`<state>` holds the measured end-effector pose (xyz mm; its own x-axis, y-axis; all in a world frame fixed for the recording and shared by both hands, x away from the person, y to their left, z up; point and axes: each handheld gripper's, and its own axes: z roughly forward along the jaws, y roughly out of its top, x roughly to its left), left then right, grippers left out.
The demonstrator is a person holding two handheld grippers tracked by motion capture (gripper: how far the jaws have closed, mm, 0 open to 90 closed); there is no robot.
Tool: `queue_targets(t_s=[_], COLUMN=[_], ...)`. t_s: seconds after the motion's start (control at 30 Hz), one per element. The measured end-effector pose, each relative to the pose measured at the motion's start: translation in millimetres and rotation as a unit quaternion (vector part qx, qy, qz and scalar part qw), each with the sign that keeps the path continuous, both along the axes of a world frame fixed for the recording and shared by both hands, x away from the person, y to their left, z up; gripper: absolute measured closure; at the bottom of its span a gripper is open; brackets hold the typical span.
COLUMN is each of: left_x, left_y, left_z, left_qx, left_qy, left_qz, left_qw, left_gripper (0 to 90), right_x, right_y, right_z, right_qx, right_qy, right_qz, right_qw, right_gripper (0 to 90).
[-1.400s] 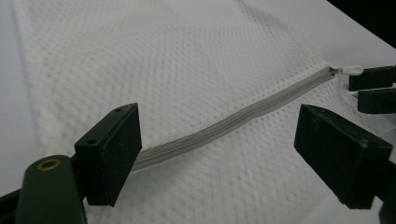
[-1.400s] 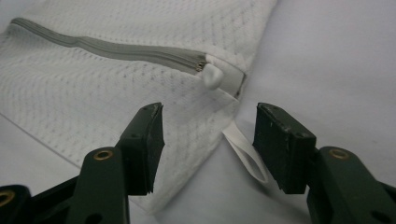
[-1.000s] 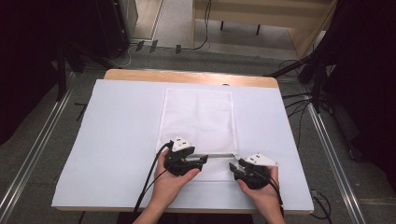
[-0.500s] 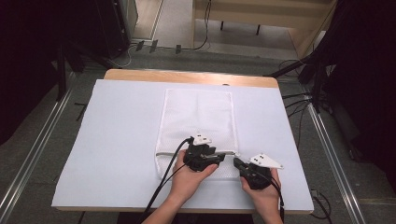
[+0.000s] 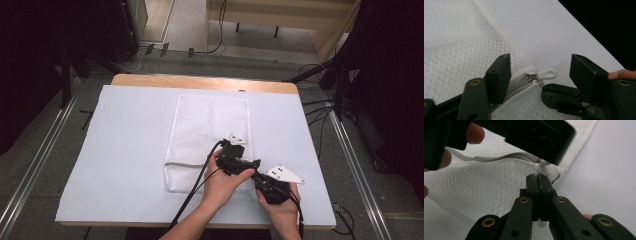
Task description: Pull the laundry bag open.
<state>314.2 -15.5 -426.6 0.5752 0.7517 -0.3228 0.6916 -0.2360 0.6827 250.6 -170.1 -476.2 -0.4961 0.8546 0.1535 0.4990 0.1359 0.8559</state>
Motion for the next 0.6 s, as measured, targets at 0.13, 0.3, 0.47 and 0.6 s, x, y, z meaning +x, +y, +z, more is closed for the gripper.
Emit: queue_targets(t_s=[0.13, 0.3, 0.47, 0.6], left_x=[5.2, 5.9, 5.3, 6.3], left_y=[4.2, 24.1, 34.0, 38.0], left_z=[-6.1, -6.4, -12.7, -14.6], left_qx=[-0.003, -0.056, -0.079, -0.086], left_qy=[0.014, 0.032, 0.047, 0.047], left_qz=[0.004, -0.014, -0.026, -0.028], left_qw=[0.9999, 0.9978, 0.9954, 0.9948], left_gripper=[47.1, 70.4, 82.4, 84.6], right_x=[-0.7, -0.7, -0.8, -1.5], right_y=[0.7, -2.0, -0.9, 0.8], right_z=[1.7, 1.6, 1.7, 1.9], right_qx=[-0.002, -0.002, -0.006, -0.014], right_qy=[-0.007, -0.007, -0.010, -0.015], right_qz=[0.002, 0.001, 0.000, 0.002], right_qw=[1.0000, 1.0000, 0.9999, 0.9998], right_gripper=[90.0, 90.0, 90.0, 90.0])
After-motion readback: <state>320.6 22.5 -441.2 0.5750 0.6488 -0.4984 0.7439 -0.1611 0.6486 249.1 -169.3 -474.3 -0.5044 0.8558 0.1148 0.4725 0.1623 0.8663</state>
